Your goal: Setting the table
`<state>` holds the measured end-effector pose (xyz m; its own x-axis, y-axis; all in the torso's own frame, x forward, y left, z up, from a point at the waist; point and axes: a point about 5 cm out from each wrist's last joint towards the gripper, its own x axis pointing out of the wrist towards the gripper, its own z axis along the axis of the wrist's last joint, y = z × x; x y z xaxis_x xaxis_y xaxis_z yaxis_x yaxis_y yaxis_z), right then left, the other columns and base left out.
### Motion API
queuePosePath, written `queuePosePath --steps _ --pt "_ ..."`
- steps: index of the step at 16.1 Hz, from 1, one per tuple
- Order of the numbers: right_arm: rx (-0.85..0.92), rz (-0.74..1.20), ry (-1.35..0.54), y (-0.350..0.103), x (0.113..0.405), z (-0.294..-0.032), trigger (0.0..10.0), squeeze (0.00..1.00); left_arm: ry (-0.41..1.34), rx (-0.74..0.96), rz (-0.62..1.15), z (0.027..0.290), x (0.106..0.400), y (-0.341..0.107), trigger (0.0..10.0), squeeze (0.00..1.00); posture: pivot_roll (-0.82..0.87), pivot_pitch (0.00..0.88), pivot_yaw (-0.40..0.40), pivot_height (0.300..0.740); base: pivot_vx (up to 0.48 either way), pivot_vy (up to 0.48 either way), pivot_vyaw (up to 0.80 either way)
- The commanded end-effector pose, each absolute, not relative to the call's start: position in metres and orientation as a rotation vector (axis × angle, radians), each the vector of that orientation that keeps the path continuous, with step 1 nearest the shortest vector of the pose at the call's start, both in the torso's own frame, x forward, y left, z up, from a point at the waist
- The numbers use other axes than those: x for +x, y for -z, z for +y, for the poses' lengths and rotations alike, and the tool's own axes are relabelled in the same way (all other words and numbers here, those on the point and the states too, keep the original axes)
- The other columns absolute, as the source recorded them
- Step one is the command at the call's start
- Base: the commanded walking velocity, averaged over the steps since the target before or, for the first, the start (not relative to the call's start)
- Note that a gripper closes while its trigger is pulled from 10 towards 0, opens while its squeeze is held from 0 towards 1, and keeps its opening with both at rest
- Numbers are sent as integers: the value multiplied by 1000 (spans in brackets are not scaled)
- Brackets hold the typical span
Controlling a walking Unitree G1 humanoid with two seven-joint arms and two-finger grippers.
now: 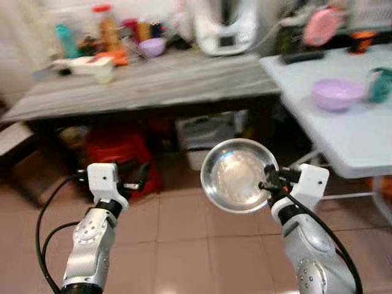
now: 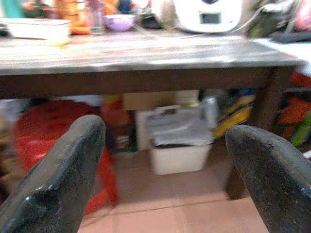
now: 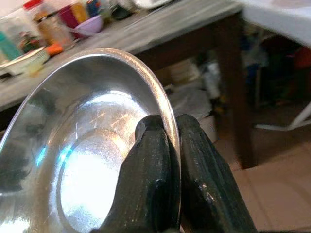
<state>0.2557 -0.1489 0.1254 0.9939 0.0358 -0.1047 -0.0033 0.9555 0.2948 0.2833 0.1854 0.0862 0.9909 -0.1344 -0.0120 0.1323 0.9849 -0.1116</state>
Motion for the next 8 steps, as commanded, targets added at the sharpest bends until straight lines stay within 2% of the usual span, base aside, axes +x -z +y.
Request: queuePosePath --steps 1,4,8 --pt "266 64 -40 -133 253 -150 10000 0 92 -80 23 191 281 -84 10000 0 -71 0 118 740 0 0 0" --pt "228 64 -49 -129 244 -154 10000 0 67 -69 54 194 269 -74 10000 0 -70 0 106 740 0 0 0" --pt "196 102 -70 -123 244 -158 10000 0 33 -101 72 189 255 -64 10000 0 -32 0 36 740 0 0 0"
